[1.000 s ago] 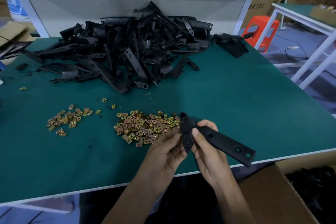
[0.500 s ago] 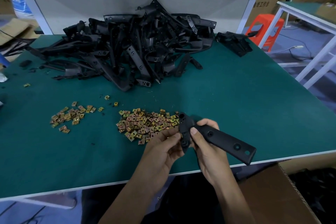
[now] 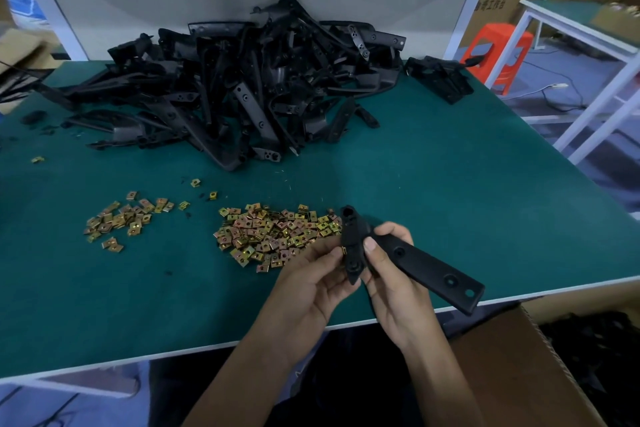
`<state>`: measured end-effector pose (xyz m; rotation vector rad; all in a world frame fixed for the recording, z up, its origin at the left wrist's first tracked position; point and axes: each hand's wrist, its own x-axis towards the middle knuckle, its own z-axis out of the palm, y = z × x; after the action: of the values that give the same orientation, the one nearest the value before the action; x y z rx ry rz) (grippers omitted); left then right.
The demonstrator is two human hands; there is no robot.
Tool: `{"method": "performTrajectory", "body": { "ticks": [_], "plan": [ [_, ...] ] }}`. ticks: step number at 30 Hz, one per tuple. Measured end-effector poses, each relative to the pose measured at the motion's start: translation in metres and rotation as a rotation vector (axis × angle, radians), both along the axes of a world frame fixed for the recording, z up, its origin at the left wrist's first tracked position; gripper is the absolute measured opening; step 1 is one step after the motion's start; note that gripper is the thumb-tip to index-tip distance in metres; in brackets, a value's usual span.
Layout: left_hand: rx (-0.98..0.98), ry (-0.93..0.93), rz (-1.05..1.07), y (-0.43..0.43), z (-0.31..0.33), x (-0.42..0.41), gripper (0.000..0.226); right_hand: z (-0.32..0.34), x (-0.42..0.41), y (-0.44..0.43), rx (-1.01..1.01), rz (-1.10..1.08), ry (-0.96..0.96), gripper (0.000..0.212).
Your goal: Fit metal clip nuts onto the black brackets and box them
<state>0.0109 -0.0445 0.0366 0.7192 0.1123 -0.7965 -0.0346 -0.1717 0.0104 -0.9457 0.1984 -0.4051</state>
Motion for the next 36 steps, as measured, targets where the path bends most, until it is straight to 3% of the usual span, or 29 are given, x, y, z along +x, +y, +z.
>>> {"method": "performTrajectory", "body": {
  "ticks": [17,26,30,36],
  "plan": [
    [0.051,-0.030,0.032,0.005,0.002,0.003,0.021,0.002,0.000,0.003,-0.045,0.013,0.027,0.019],
    [0.206,-0.220,-0.052,0.018,0.006,0.009,0.019,0.002,-0.001,0.002,-0.046,0.044,0.014,0.019],
    [0.266,-0.329,-0.121,0.025,0.008,0.013,0.023,0.002,-0.002,0.001,-0.048,0.076,0.018,0.018],
    [0.335,-0.361,-0.214,0.030,0.013,0.021,0.048,0.001,-0.002,-0.001,-0.106,0.113,0.032,0.019]
  ]
}}
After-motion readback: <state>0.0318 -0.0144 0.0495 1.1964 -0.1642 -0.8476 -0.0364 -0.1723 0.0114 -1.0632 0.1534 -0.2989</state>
